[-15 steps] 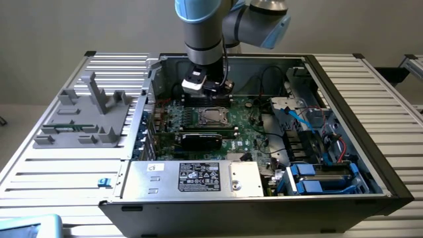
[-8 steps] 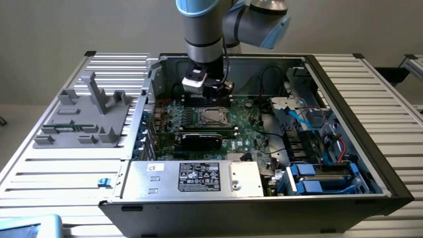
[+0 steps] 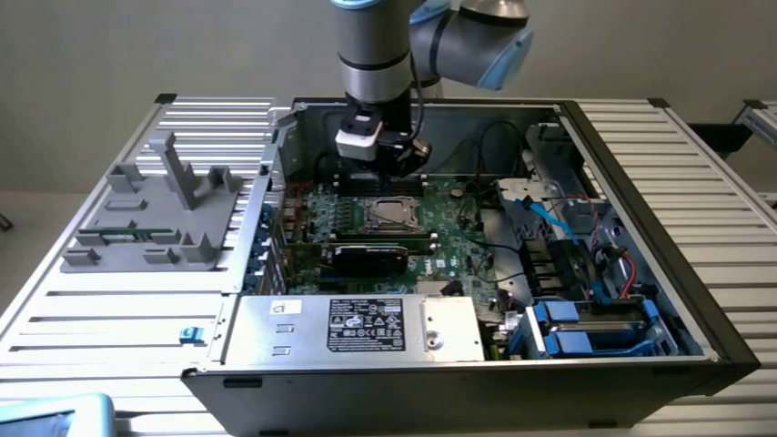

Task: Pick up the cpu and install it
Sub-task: 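Install the first cpu locking lever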

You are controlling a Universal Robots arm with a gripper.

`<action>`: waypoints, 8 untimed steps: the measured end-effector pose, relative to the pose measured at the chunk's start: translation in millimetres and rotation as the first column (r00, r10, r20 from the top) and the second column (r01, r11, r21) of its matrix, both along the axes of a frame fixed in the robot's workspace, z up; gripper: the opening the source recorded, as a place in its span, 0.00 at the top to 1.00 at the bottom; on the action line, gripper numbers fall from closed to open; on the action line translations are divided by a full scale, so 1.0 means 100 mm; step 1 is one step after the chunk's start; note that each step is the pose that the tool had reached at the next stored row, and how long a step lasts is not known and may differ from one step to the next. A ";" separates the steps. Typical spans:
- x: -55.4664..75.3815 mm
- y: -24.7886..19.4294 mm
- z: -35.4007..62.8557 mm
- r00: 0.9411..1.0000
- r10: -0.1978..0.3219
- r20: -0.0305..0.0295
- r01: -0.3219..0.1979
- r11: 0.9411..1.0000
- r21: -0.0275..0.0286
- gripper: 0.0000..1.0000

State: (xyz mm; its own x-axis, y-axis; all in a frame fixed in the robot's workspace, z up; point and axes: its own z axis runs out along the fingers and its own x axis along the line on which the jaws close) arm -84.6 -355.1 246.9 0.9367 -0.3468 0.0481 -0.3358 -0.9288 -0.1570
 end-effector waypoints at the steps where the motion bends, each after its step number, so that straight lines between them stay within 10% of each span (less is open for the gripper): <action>1: 0.00 0.000 0.013 1.000 0.005 0.000 -0.005 1.000 -0.008 0.89; 8: 0.00 -0.001 0.083 0.999 0.042 -0.002 -0.042 0.996 -0.073 0.89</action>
